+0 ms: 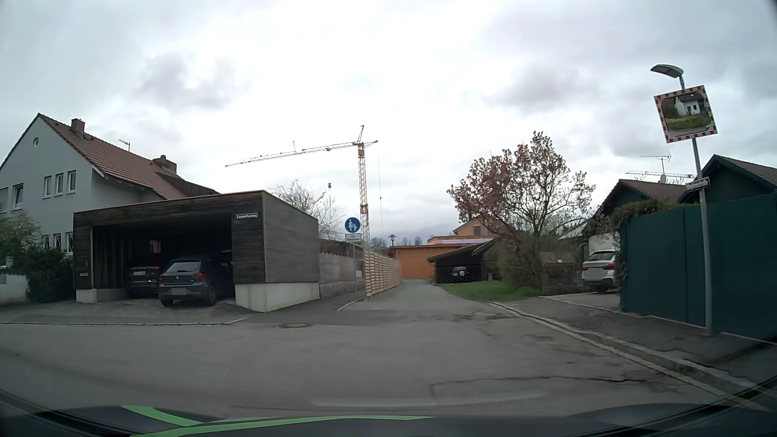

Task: Follow the waypoints while adhering to traffic rules and regulations

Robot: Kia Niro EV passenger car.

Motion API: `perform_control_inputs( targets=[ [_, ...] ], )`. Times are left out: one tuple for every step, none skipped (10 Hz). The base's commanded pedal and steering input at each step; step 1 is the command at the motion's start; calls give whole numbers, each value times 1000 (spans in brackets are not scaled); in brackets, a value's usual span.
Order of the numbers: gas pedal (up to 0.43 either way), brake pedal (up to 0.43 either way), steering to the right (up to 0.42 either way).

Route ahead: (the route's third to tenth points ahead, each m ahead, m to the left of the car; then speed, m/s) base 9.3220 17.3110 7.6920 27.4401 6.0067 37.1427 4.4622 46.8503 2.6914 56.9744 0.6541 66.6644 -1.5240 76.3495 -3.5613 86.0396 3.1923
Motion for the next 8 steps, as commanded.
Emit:
perform_control_inputs(
  targets=[
    [67, 0, -237],
    [79, 0, -251],
    [87, 0, -273],
    [87, 0, -293],
    [87, 0, -314],
    [98, 0, -338],
    [98, 0, -359],
    [98, 0, -385]
  ],
)
